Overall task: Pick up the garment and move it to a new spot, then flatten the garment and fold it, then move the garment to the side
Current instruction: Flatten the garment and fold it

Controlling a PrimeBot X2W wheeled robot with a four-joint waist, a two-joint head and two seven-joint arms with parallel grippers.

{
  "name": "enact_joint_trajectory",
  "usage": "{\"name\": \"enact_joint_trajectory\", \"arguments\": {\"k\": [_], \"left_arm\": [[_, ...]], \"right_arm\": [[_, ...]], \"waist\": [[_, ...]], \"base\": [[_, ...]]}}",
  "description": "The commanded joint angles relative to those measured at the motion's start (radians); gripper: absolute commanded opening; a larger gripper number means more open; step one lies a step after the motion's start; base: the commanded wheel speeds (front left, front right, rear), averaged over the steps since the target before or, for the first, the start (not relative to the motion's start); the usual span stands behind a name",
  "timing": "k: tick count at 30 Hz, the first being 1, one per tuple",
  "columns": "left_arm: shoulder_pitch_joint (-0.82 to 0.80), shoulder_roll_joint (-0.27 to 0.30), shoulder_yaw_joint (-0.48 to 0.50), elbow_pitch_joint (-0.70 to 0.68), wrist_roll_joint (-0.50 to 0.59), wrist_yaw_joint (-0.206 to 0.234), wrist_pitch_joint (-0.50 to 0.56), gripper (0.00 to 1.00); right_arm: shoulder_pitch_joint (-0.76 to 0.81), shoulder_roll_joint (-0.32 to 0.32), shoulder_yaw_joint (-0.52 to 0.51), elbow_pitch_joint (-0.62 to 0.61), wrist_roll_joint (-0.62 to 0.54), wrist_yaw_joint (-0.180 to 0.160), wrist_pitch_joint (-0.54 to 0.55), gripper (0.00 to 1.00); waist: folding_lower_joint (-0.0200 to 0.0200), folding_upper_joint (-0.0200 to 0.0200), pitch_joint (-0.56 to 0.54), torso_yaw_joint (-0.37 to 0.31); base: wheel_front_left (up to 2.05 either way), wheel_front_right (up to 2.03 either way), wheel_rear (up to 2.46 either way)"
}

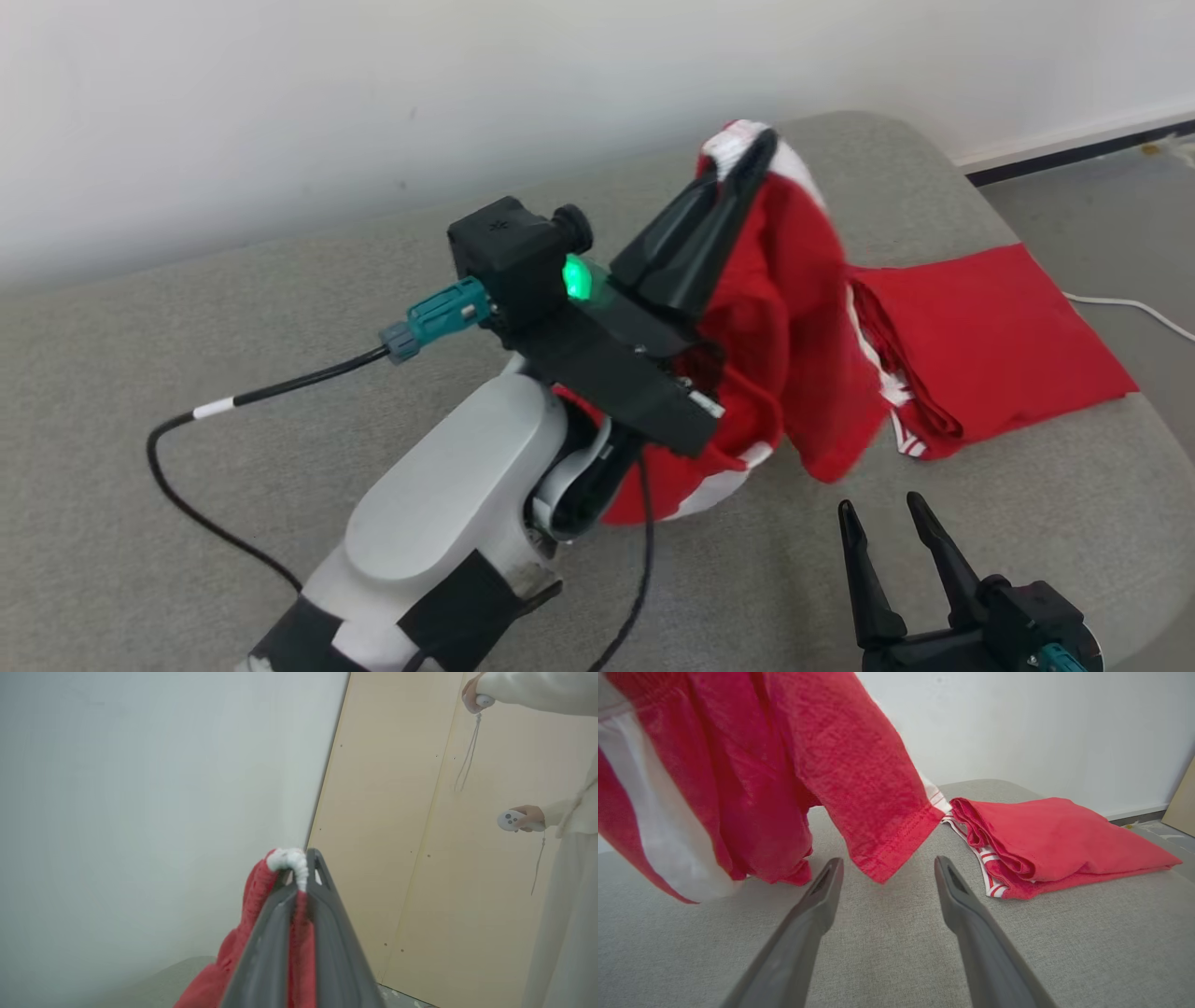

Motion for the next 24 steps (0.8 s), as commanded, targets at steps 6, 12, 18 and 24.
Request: {"name": "enact_joint_trajectory", "arguments": {"k": [6,12,18,24], "left_arm": [[0.150,0.101,0.029,0.053,0.031,0.056,-0.005,0.00],[0.343,0.228,0.020,0.116,0.000,0.097,0.053,0.00],[0.460,0.284,0.036,0.167,-0.039,0.124,0.052,0.00],[0.462,0.282,0.030,0.233,-0.025,0.142,0.044,0.17]], "right_arm": [[-0.005,0.006,0.003,-0.007,-0.002,-0.003,0.000,1.00],[-0.016,0.003,0.004,-0.015,-0.006,-0.003,0.000,1.00],[-0.027,0.000,0.011,-0.015,-0.006,-0.003,0.000,1.00],[-0.039,-0.001,0.019,-0.011,-0.006,-0.003,0.000,1.00]], "waist": [[0.0000,-0.0001,0.018,0.072],[0.0000,-0.0001,0.040,0.129],[0.0000,-0.0001,0.056,0.179],[0.0000,-0.0001,0.059,0.185]], "base": [[0.00,0.00,0.00],[0.00,0.00,0.00],[0.00,0.00,0.00],[0.00,0.00,0.00]]}}
